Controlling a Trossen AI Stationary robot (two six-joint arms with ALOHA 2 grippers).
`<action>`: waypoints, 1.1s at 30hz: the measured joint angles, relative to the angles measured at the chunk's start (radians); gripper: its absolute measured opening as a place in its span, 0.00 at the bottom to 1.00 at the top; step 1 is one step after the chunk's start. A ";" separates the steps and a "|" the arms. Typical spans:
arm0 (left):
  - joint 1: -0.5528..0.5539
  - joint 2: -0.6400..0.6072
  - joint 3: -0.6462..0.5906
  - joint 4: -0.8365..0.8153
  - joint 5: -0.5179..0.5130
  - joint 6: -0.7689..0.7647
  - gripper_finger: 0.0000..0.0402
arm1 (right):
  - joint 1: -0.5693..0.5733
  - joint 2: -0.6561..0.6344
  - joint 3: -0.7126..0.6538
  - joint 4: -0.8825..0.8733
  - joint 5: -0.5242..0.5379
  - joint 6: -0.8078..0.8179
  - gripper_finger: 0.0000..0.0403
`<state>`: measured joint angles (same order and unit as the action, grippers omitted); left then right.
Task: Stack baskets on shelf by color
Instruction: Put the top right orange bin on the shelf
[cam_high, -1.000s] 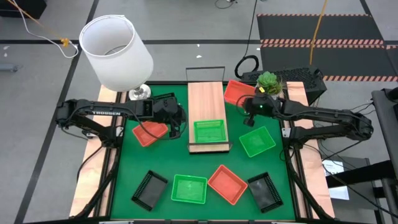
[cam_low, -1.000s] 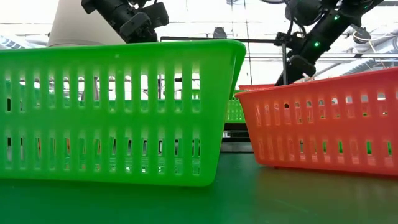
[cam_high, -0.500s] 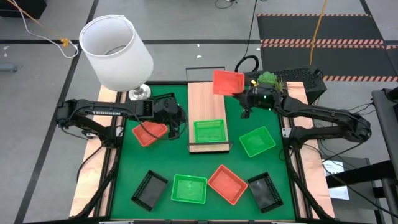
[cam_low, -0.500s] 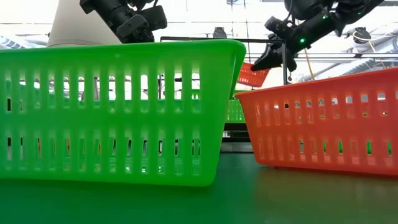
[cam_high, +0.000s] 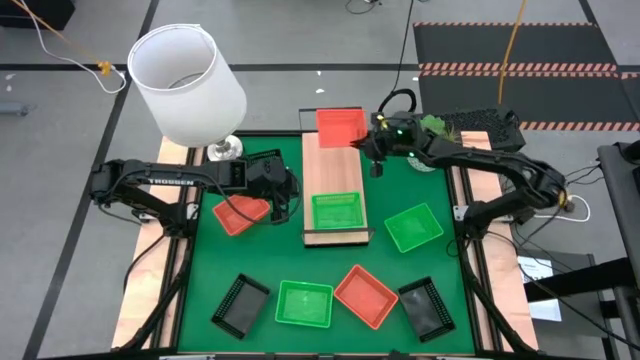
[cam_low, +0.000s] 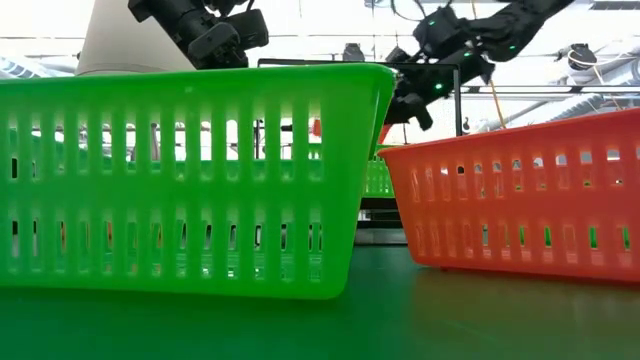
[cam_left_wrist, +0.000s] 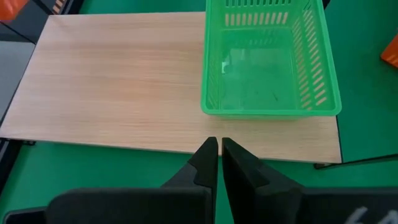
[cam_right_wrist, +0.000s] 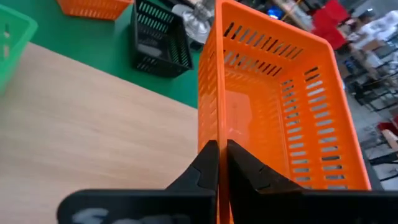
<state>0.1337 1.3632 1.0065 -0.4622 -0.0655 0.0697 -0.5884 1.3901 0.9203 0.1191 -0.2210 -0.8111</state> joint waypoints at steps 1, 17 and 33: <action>0.000 0.000 0.000 -0.002 0.000 0.001 0.06 | 0.000 0.021 0.019 -0.008 -0.012 -0.002 0.01; -0.051 0.000 0.000 -0.002 0.000 0.023 0.06 | -0.002 0.151 0.086 -0.032 -0.094 0.046 0.01; -0.051 0.000 0.000 0.043 -0.001 0.026 0.06 | -0.005 0.261 0.086 -0.009 -0.097 0.045 0.02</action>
<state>0.0826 1.3632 1.0065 -0.4192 -0.0666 0.0959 -0.5939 1.6511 1.0061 0.1098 -0.3181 -0.7663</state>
